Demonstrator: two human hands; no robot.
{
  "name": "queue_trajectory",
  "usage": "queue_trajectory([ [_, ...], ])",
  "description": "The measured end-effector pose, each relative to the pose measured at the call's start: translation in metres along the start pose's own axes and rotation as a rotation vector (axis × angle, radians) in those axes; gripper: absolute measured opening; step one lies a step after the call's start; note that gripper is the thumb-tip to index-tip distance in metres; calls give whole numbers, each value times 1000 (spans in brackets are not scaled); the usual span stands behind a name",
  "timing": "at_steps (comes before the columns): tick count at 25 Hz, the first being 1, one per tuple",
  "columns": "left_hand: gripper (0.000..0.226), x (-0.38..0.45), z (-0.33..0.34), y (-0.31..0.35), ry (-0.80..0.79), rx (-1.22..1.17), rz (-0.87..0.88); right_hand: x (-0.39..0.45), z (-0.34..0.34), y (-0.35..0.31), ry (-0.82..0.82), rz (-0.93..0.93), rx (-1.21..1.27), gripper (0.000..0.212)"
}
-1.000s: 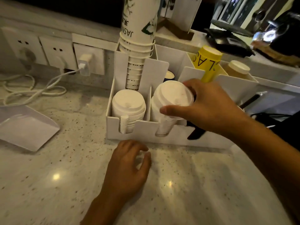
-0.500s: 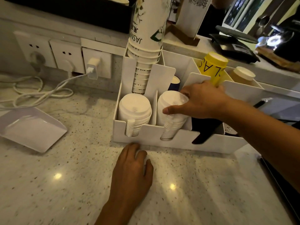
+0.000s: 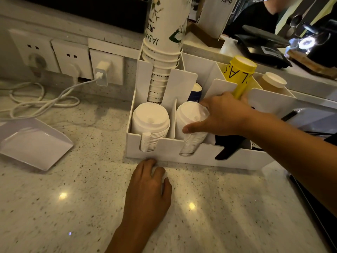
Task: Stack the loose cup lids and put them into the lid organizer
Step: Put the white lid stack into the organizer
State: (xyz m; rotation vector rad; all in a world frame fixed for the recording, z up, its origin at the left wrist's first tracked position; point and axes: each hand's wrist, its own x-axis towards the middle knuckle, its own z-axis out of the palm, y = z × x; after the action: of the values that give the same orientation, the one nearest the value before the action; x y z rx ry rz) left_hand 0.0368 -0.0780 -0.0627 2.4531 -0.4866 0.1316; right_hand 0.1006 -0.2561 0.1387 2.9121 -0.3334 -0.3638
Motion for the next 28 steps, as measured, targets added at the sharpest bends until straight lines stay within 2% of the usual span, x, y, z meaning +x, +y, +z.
queue_trajectory([
  [2,24,-1,0,0,1,2,2,-5,-3,-2,-6,7,-74,112],
  [4,25,-1,0,-1,5,0,10,-9,-5,-4,115,-25,-60,95],
  [6,26,-1,2,-2,10,2,16,-14,4,-18,347,-92,122,67],
  [8,29,-1,4,-4,4,17,11,-19,26,-40,400,-110,250,58],
  [11,33,-1,4,-5,-14,10,-12,-17,60,-57,313,-29,236,73],
  [16,36,-2,7,-8,-32,-26,-48,-14,81,-66,445,40,218,85],
  [21,34,-1,12,-7,-13,-31,-43,-12,87,-66,455,43,238,94],
  [24,42,7,16,-7,-2,-33,-82,-7,87,-65,426,36,234,96],
  [28,57,8,3,4,-141,-108,-194,-8,84,-63,364,23,239,95],
])
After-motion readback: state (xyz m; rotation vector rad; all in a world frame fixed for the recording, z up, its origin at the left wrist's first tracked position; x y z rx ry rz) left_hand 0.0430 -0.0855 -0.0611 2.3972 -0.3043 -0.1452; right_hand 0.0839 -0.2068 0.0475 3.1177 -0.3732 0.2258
